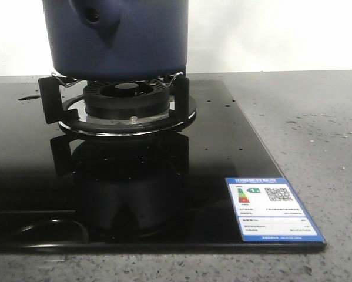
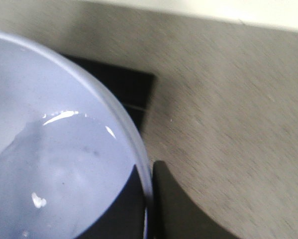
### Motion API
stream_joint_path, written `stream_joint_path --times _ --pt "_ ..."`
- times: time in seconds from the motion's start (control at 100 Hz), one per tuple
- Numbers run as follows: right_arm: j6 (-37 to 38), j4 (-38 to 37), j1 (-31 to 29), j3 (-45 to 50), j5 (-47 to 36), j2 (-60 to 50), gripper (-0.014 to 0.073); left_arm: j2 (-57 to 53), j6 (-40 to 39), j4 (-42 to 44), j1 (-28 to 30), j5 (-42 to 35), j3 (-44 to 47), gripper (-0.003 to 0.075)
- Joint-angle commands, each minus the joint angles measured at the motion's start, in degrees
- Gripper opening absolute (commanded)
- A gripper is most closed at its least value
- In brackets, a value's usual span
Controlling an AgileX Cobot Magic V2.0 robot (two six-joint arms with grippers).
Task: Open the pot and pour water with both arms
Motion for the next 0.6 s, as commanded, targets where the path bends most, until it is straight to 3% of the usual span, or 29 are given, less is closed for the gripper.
stream_joint_path --times 0.0,0.31,0.59 --pt "1.31 2.43 2.37 -6.23 2.45 0.00 -0.0061 -0.55 -0.43 -2.61 0.19 -2.11 -1.88 0.0329" --pt "2.28 2.85 10.89 -16.74 0.13 8.83 -0.0061 0.61 -0.43 -1.35 0.22 -2.95 -1.88 0.0329" --pt "1.22 1.50 16.15 -17.23 -12.93 10.74 -0.0061 0.61 -0.43 -1.35 0.22 -6.58 -1.88 0.0329"
